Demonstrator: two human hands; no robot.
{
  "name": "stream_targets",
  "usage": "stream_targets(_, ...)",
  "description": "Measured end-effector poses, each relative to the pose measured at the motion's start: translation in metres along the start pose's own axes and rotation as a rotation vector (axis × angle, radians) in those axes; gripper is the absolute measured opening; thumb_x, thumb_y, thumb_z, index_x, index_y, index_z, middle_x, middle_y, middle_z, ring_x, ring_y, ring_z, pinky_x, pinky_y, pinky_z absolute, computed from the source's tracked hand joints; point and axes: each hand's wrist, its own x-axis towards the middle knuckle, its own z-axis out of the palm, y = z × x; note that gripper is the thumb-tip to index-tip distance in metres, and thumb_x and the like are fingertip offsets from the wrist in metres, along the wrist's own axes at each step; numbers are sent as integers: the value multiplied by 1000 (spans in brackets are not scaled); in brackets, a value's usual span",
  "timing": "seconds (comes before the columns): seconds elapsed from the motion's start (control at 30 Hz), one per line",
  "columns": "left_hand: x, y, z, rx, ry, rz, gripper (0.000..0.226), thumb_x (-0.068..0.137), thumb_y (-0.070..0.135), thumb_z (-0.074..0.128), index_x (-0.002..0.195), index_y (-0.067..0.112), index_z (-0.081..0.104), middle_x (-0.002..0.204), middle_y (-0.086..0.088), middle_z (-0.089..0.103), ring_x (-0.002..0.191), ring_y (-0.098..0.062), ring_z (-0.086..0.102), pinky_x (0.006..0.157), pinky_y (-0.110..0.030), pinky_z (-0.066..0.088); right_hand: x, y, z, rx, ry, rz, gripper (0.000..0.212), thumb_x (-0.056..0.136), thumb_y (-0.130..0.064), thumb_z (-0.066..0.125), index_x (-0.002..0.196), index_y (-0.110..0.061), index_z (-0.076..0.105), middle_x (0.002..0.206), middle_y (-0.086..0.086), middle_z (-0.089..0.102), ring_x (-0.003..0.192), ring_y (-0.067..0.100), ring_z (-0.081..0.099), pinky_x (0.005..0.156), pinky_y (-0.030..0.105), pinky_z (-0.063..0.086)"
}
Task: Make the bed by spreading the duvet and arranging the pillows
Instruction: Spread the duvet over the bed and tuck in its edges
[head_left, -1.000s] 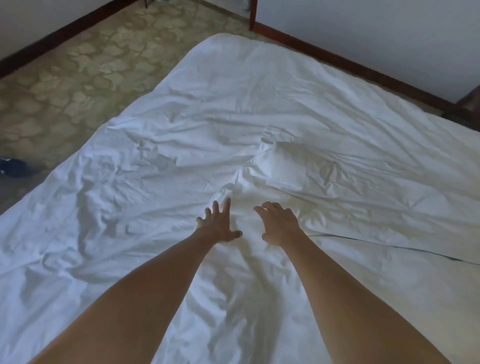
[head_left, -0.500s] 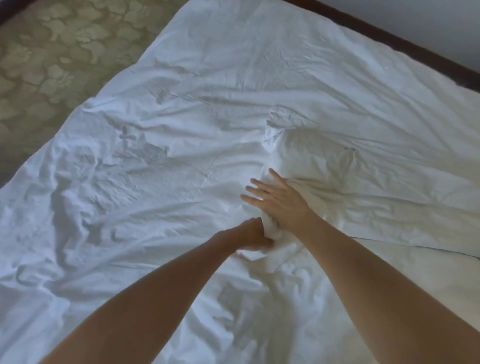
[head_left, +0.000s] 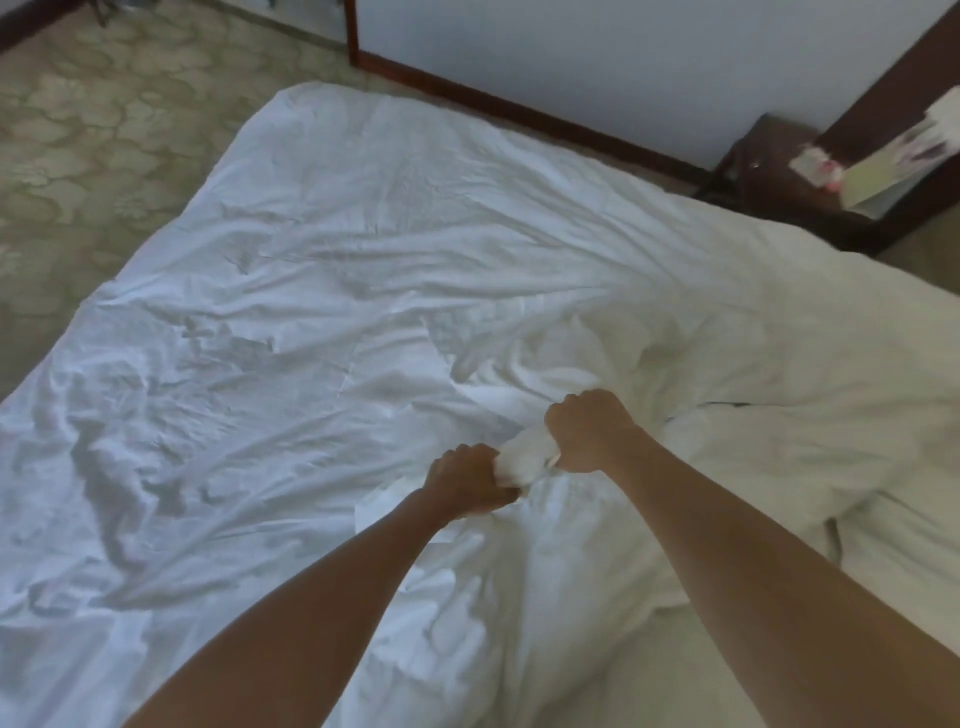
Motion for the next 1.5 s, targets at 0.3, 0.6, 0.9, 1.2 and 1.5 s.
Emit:
stream_targets(0.3, -91, 86, 29, 19, 55, 123, 39, 87, 48, 56, 116, 21, 58, 112, -2, 66, 106, -27, 61, 88, -35, 46, -153, 42, 28, 143, 139, 205, 40, 84, -38, 67, 120, -23, 59, 112, 2, 62, 104, 24, 63, 85, 34, 49)
stream_targets(0.6, -174, 203, 121, -128, 35, 72, 43, 80, 51, 65, 107, 17, 63, 103, -4, 67, 96, -26, 62, 78, -32, 43, -298, 92, 92, 169, 279, 177, 32, 86, -26, 64, 117, -21, 59, 113, 6, 62, 104, 27, 61, 71, 31, 38)
stream_targets(0.9, -249, 302, 191, -53, -22, 38, 66, 79, 63, 61, 126, 17, 53, 121, -7, 59, 109, -29, 56, 90, -37, 46, -424, 130, 139, 165, 293, 165, 33, 85, -27, 64, 117, -20, 57, 116, 7, 59, 106, 27, 61, 75, 31, 41)
stream_targets(1.2, -339, 331, 237, -28, -4, 65, 75, 81, 63, 61, 134, 13, 45, 128, -8, 53, 114, -29, 54, 96, -41, 46, -520, 102, 176, 121, 354, 176, 37, 84, -31, 66, 117, -18, 56, 116, 7, 58, 104, 27, 61, 81, 34, 46)
stream_targets(1.5, -424, 380, 362, -140, -47, 221, 51, 86, 58, 57, 108, 12, 59, 107, -11, 64, 97, -31, 61, 80, -38, 46, -641, 83, 256, 62, 228, 243, 20, 85, -24, 59, 105, -21, 59, 109, 3, 62, 102, 25, 62, 69, 31, 39)
